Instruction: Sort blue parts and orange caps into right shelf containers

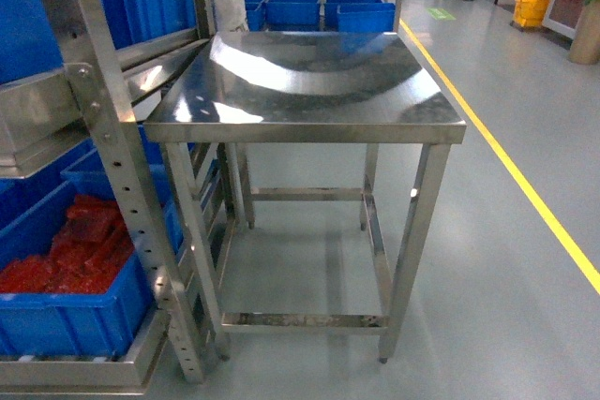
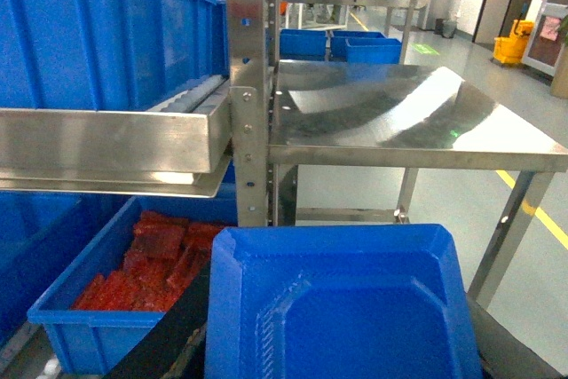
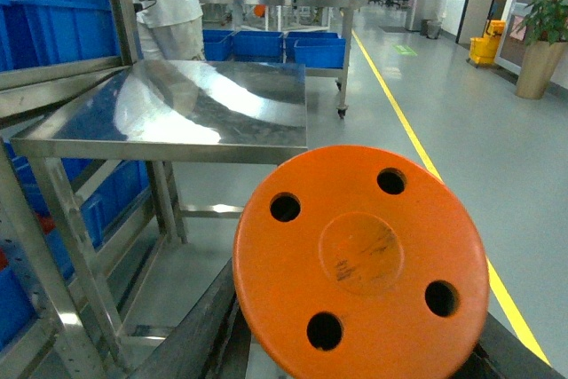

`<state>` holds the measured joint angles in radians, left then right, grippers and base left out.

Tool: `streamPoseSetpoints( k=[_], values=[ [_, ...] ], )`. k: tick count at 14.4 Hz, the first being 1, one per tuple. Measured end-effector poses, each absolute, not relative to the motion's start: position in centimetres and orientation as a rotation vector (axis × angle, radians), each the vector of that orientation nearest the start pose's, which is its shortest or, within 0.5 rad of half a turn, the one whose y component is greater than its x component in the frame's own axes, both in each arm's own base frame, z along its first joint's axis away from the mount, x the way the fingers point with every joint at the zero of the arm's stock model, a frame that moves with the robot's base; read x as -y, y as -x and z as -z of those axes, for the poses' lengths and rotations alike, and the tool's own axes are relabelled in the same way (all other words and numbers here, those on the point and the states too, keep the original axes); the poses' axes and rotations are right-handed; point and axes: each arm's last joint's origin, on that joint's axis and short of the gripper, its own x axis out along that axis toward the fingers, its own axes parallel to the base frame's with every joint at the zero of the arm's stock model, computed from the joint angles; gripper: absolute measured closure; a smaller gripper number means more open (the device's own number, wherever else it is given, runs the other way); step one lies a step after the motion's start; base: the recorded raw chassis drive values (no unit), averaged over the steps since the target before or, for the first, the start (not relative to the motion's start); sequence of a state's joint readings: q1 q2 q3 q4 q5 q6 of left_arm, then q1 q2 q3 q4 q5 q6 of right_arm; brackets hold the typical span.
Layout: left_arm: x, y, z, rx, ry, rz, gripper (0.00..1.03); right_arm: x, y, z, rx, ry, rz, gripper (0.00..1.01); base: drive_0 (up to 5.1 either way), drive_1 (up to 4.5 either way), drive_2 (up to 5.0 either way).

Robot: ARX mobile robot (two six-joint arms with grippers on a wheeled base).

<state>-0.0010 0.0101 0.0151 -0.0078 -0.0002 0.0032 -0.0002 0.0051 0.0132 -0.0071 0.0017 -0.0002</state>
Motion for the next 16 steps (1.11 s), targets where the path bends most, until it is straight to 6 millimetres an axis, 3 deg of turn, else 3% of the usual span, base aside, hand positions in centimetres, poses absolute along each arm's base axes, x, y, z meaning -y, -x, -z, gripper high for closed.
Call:
streamPoseSetpoints(
  k=[16],
  values=[
    [0.01,-9.74,-16.73,-0.001,-0.004,0.000,0.60,0.00,-9.72,-16.72,0.004,0.000,0.000,0.59,-5.0,2.42,2.4]
  ],
)
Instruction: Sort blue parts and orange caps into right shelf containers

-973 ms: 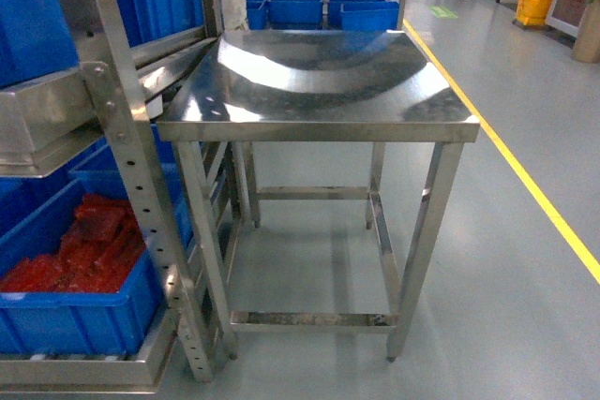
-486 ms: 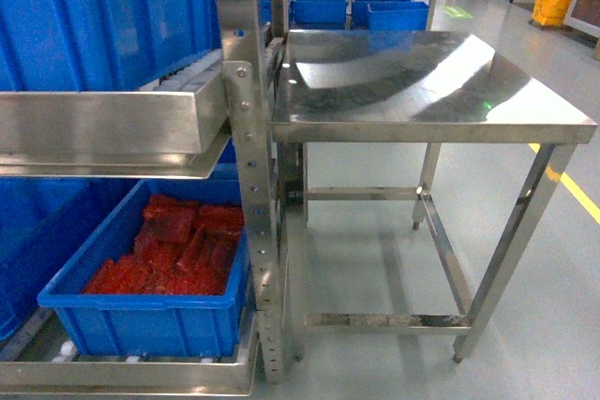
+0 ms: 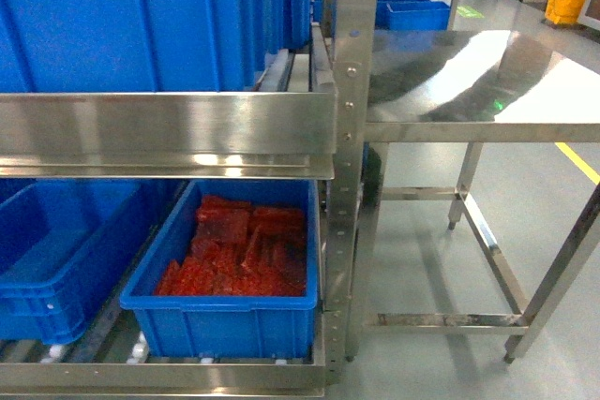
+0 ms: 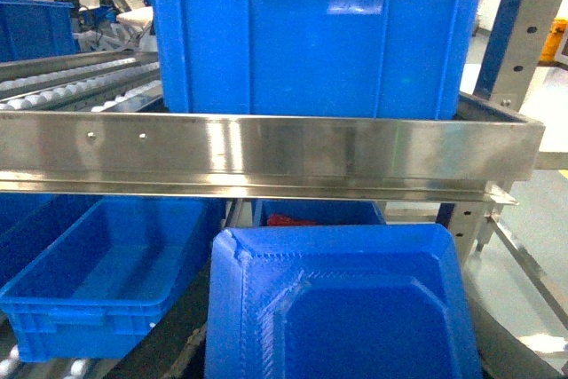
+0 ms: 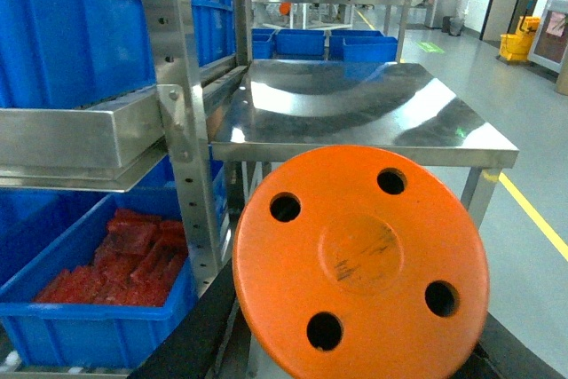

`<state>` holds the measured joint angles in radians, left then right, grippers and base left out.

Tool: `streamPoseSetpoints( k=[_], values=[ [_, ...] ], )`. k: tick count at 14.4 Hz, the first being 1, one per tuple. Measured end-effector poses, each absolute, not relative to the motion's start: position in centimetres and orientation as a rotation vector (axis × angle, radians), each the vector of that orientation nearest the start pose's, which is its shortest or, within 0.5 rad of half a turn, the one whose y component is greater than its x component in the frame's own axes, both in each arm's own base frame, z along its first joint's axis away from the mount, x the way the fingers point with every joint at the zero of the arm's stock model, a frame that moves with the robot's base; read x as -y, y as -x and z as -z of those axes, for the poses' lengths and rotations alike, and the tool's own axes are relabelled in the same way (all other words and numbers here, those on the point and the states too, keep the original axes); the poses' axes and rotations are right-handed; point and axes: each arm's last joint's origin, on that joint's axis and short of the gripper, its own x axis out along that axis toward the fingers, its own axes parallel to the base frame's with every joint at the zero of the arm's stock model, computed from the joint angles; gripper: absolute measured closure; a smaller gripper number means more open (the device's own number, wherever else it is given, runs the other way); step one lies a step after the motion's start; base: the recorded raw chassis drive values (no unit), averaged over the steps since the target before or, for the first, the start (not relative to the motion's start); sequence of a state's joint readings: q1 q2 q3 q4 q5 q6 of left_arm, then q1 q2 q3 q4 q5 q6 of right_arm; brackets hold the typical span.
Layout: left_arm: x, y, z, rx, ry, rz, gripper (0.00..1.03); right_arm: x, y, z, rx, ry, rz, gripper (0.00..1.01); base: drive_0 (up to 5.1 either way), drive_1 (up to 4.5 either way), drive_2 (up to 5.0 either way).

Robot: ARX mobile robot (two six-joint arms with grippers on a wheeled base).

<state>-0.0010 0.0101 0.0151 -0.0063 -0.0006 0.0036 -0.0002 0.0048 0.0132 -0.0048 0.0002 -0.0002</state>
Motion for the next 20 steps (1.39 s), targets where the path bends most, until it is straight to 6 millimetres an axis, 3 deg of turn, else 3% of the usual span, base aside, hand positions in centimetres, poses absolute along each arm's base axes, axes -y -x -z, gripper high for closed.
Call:
streamPoseSetpoints(
  k=[20],
  values=[
    [0.01,-9.74,-16.71,-0.002,-0.003,0.000,0.60,0.00,-9.72,-16.73,0.005,0.000,0.000,0.59,-5.1,2.40,2.4]
  ],
)
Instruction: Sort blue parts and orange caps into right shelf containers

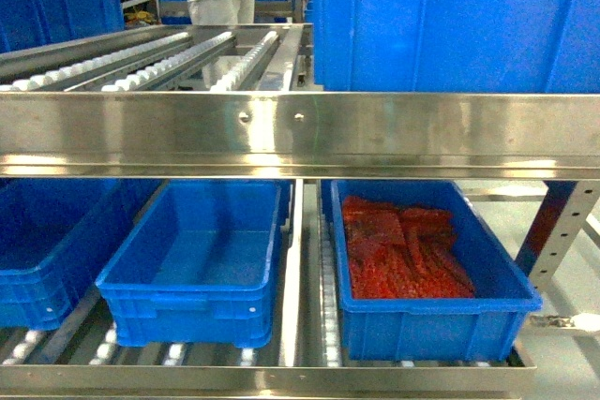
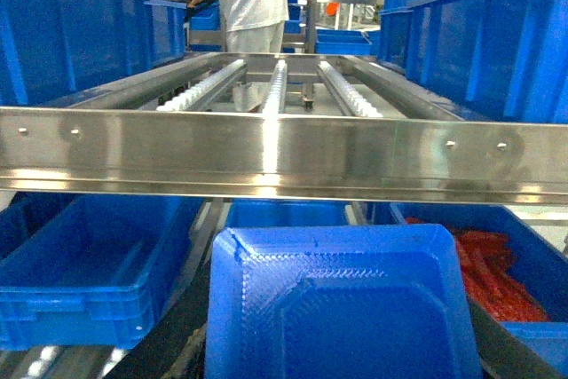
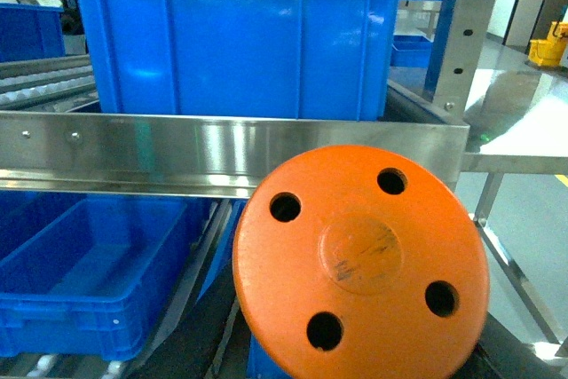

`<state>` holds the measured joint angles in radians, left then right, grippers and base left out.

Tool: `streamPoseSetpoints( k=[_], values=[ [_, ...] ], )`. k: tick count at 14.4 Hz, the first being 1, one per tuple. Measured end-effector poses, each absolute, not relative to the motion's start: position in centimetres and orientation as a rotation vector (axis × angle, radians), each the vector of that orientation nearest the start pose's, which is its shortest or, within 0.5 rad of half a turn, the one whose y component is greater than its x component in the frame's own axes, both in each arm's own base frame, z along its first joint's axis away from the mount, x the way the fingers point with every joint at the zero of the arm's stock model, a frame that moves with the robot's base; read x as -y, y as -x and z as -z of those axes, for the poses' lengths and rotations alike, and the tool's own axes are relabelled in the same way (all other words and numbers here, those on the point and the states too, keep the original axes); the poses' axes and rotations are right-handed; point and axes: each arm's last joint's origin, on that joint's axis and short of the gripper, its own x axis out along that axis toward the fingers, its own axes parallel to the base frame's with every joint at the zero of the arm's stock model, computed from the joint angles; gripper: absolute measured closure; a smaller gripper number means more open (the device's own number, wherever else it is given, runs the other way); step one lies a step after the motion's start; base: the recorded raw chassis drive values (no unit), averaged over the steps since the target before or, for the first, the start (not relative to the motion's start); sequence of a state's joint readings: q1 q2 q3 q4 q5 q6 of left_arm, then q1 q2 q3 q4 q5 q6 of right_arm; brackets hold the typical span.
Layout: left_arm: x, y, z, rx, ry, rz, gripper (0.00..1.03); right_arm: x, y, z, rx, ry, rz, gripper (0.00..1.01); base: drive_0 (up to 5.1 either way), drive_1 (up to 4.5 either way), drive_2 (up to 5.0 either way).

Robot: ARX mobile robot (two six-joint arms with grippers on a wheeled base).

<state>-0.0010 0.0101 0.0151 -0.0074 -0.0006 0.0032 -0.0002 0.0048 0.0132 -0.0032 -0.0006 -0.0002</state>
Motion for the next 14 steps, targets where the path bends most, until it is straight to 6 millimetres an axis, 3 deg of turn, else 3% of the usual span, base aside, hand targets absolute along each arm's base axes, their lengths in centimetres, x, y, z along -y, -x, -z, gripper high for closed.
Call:
streamPoseSetpoints(
  k=[14],
  values=[
    [0.01,-9.74,-16.72,-0.002,-0.003,0.000,0.60,0.00,-9.72,-16.71,0.002,0.000,0.000,0.59,-5.0,2.48,2.5]
  ],
)
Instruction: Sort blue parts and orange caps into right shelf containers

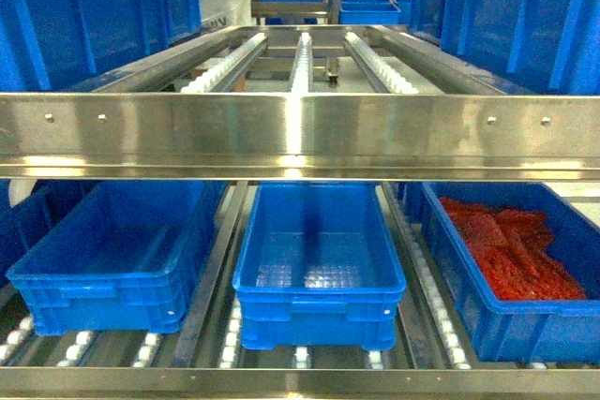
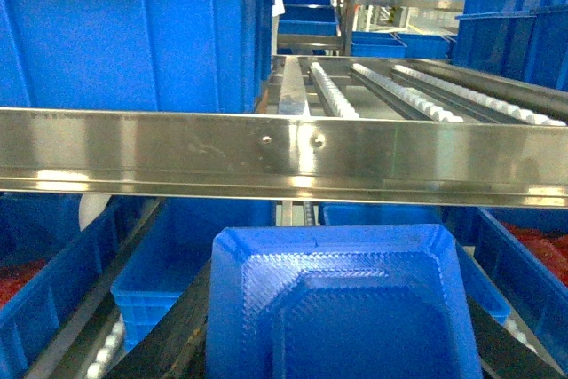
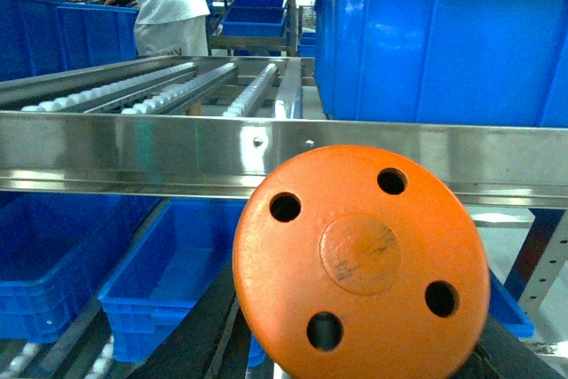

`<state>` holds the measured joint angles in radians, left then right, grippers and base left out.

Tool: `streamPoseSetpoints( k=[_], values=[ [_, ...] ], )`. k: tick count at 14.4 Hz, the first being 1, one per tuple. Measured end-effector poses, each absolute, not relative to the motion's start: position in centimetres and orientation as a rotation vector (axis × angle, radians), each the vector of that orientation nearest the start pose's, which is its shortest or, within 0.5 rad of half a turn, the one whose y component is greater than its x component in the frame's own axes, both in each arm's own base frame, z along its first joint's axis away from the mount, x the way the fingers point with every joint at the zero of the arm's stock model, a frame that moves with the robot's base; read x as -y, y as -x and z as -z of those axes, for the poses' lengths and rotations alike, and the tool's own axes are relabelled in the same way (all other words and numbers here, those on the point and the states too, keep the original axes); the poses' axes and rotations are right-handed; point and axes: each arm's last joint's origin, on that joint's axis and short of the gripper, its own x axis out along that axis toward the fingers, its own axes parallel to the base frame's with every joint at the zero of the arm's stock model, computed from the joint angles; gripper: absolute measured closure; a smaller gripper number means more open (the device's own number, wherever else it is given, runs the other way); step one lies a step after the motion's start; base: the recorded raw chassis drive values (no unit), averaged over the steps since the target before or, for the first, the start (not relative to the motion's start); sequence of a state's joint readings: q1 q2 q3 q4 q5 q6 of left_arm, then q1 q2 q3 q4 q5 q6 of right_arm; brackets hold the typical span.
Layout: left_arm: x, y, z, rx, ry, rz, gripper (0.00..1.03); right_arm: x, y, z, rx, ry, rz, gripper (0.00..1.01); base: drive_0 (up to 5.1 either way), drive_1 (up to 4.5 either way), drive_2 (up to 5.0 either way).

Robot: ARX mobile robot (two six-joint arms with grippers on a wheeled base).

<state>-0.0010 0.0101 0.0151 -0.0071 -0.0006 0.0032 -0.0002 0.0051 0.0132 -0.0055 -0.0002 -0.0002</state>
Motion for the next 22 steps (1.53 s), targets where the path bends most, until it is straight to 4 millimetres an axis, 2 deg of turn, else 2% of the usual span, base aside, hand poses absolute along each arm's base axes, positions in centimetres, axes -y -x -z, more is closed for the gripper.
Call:
streamPoseSetpoints(
  k=[8,22],
  values=[
    [0.01,-9.74,-16.71,-0.002,-0.003,0.001,0.60,0.00,-9.72,-16.72,0.004,0.000,0.000,0.59,-4.9,2.68,2.3],
    [0.00,-9.74,-16.72,-0.002,-0.003,-0.001,0.60,-0.01,-9.72,-16.70,0.002,0.000,-0.003,0.59,0.0,0.00,0.0]
  ],
)
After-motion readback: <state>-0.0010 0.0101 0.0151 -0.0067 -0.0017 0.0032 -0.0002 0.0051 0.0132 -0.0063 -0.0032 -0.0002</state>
